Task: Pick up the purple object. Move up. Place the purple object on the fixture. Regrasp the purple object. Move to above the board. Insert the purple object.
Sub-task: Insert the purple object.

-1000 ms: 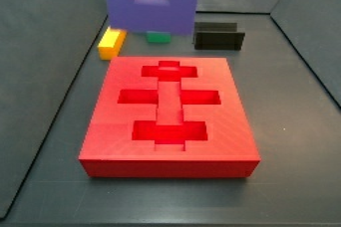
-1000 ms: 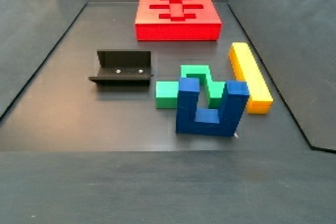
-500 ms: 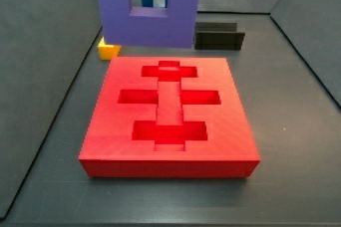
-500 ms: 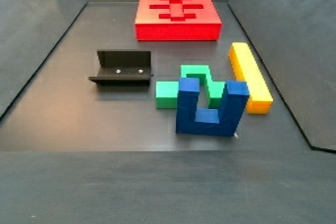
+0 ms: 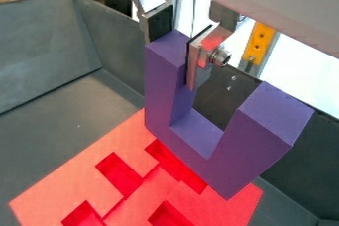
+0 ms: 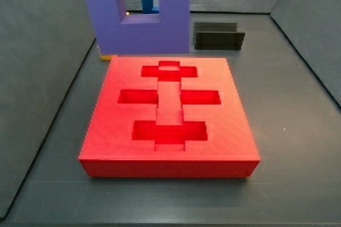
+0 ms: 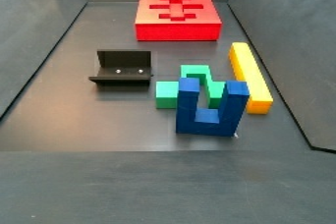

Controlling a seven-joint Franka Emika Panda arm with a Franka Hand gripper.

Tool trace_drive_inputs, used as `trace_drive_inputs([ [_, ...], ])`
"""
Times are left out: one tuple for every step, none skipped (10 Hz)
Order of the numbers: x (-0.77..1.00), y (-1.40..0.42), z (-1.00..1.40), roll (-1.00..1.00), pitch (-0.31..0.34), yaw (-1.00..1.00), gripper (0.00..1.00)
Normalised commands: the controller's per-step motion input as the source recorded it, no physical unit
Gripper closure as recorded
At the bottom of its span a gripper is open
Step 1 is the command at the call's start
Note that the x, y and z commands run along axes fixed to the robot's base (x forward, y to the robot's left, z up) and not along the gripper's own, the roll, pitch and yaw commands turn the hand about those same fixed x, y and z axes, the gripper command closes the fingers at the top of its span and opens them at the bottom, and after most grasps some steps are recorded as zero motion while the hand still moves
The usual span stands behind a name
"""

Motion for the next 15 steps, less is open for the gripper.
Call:
trace_drive_inputs([
  [0.17,-0.26,-0.11,0.50,0.053,0.25,1.00],
  [0.28,-0.05,-0.21,0.45,0.106,0.45,1.00],
  [0.35,0.00,-0.23,0.39,0.109,0.56,1.00],
  [0.27,-0.07,-0.11,0.32,0.093,0.51,1.00],
  [0.00,0.03,0.00,0.00,0.000,0.00,1.00],
  [0.11,-0.25,-0.20,0.09,0.000,-0.11,1.00],
  [0.06,-0.39,-0.15,0.20,0.000,-0.22,1.00],
  [0.13,-0.41,-0.07,0.26,0.000,-0.33,1.00],
  [0.16,-0.39,-0.07,0.21,0.000,-0.31,1.00],
  [0.17,-0.36,-0.03,0.15,0.000,-0.25,1.00],
  [0.20,-0.27,-0.11,0.17,0.000,-0.09,1.00],
  [0.34,-0.14,-0.22,0.24,0.019,0.00,1.00],
  [0.47,-0.05,-0.32,0.33,0.066,0.18,1.00],
  [0.63,-0.11,-0.26,0.45,0.126,0.24,1.00],
  [0.57,-0.14,-0.22,0.46,0.144,0.22,1.00],
])
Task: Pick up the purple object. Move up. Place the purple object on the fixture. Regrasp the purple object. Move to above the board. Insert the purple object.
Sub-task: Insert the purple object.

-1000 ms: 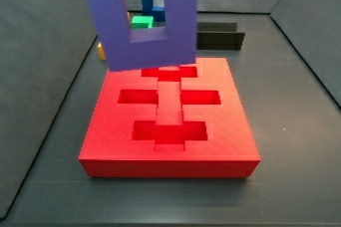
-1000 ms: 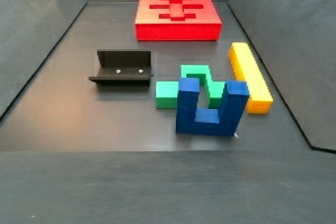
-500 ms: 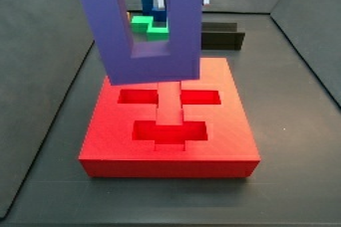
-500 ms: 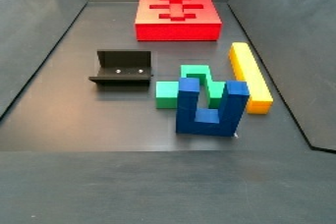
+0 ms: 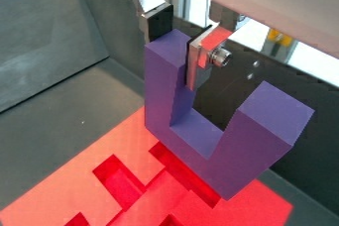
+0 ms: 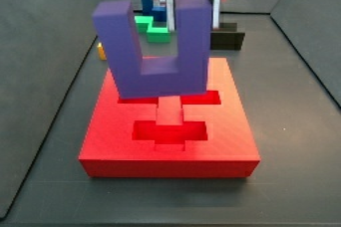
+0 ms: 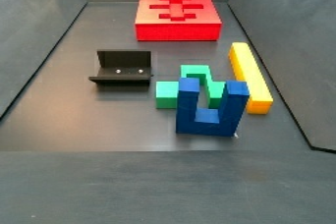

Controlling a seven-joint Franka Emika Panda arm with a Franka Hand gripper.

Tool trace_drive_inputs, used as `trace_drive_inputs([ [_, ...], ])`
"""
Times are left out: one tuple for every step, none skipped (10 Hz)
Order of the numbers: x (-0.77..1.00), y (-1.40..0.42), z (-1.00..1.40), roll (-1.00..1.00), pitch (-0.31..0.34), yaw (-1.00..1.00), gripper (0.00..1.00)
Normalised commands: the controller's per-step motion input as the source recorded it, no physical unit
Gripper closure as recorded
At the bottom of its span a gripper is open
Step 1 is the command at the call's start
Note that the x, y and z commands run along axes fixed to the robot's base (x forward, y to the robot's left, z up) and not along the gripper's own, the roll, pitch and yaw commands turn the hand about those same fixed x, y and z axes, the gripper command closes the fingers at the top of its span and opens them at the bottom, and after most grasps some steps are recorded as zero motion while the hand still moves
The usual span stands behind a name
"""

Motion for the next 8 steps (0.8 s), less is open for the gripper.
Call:
trace_drive_inputs([
  [0.52,-0.17,-0.23,0.44,0.149,0.23,1.00],
  [0.37,-0.32,-0.28,0.29,0.111,0.18,1.00],
  [0.27,-0.37,-0.35,0.16,0.054,0.04,1.00],
  [0.05,-0.06,-0.40,-0.08,-0.010,-0.09,1.00],
  [0.08,0.00,-0.32,-0.26,-0.050,-0.11,1.00],
  [0.10,0.00,-0.24,-0.26,-0.016,-0.10,1.00],
  [0.14,0.00,-0.13,-0.14,0.000,-0.06,1.00],
  [0.03,0.00,0.00,0.00,0.000,-0.01,1.00],
])
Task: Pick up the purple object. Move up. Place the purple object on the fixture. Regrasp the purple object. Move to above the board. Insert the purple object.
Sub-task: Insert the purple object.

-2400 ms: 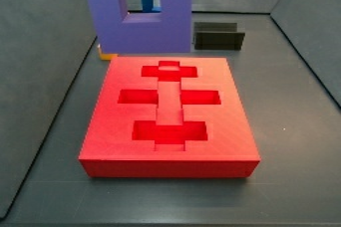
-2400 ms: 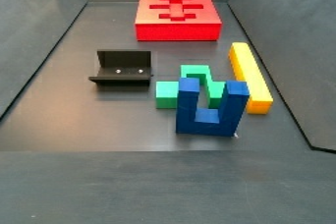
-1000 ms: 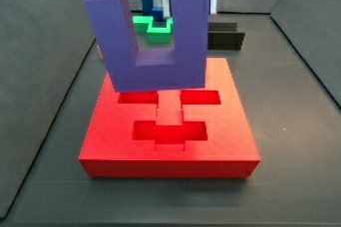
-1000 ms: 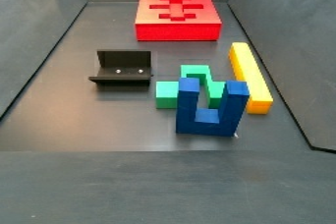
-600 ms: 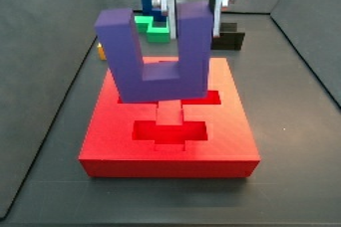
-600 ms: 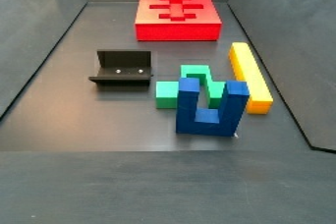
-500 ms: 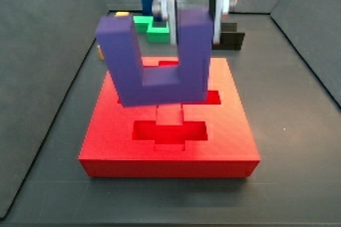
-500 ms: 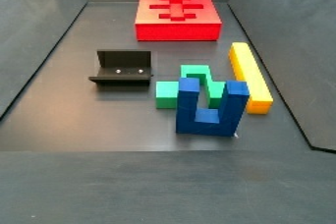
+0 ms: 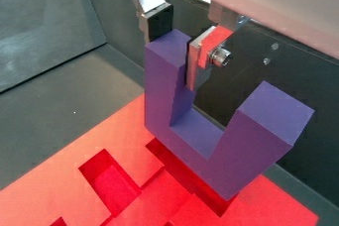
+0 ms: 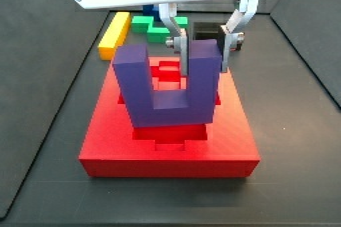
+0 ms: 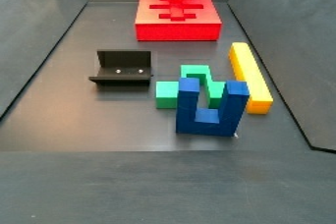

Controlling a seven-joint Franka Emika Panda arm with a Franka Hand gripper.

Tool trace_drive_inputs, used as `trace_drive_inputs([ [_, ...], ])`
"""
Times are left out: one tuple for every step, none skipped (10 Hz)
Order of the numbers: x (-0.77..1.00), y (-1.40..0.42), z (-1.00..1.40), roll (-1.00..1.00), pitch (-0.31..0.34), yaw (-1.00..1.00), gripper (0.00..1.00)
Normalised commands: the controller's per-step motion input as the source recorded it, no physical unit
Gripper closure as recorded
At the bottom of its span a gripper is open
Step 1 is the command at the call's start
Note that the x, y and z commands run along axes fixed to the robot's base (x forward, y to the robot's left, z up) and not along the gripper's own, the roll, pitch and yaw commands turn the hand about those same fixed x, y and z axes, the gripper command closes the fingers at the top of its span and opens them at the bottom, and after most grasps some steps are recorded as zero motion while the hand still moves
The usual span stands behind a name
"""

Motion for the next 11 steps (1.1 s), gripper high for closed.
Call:
trace_drive_inputs([
  [0.13,-0.01,-0.16,-0.08,-0.003,-0.04,1.00],
  [0.22,0.00,-0.33,-0.11,-0.026,0.00,1.00],
  [0.30,0.00,-0.34,-0.10,-0.004,0.00,1.00],
  [0.28,0.00,-0.25,-0.07,0.000,0.00,1.00],
  [0.25,0.00,-0.19,-0.04,0.000,0.00,1.00],
  [0.09,0.00,-0.08,0.00,0.000,0.00,1.00],
  [0.00,0.00,-0.02,0.02,0.003,-0.01,1.00],
  [0.00,0.06,-0.05,0.12,0.021,-0.11,1.00],
  [-0.06,0.00,-0.01,0.16,0.027,-0.19,1.00],
  [-0.01,0.00,0.00,0.19,0.041,-0.20,1.00],
  [0.00,-0.05,0.00,0.07,0.000,-0.06,1.00],
])
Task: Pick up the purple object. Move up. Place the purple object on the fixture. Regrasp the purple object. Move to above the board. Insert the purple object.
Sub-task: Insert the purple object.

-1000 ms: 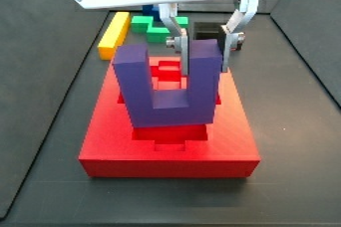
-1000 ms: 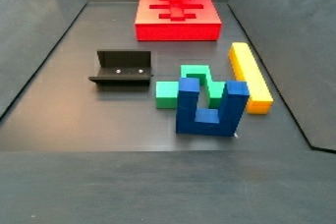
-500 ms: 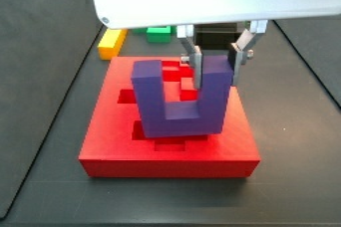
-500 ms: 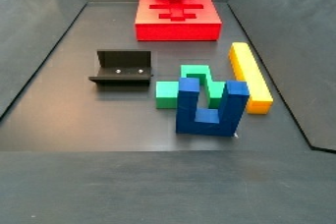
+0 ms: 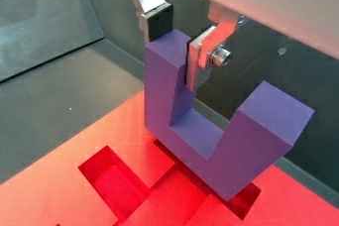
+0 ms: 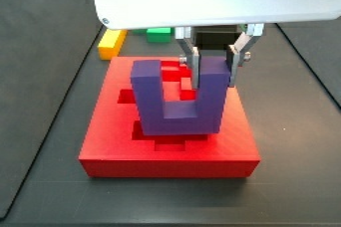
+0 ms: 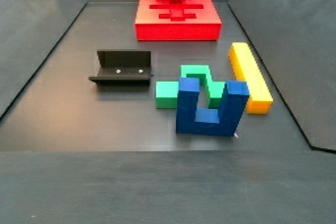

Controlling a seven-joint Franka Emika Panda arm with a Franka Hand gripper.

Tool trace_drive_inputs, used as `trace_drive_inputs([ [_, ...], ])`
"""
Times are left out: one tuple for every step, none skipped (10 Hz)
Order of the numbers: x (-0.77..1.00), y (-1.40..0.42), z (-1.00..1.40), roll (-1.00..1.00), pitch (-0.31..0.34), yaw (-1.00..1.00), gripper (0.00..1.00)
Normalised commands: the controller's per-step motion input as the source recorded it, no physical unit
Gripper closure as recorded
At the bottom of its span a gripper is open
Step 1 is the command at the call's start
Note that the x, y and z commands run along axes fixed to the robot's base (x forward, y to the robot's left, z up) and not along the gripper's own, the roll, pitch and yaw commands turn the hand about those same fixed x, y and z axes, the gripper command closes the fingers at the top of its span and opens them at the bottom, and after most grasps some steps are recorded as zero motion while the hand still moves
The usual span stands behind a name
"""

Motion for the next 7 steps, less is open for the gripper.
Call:
trace_drive_inputs([
  [0.00,-0.03,-0.02,0.05,0.000,-0.04,1.00],
  [0.00,-0.05,-0.05,0.02,0.000,0.00,1.00],
  [0.00,-0.09,-0.12,0.04,0.000,0.00,1.00],
  [-0.11,-0.06,-0.21,0.10,0.000,0.00,1.00],
  [-0.27,0.00,-0.14,0.10,0.000,-0.04,1.00],
  [-0.14,-0.01,-0.03,0.08,0.000,-0.04,1.00],
  [0.00,-0.04,0.00,0.06,0.000,0.00,1.00],
])
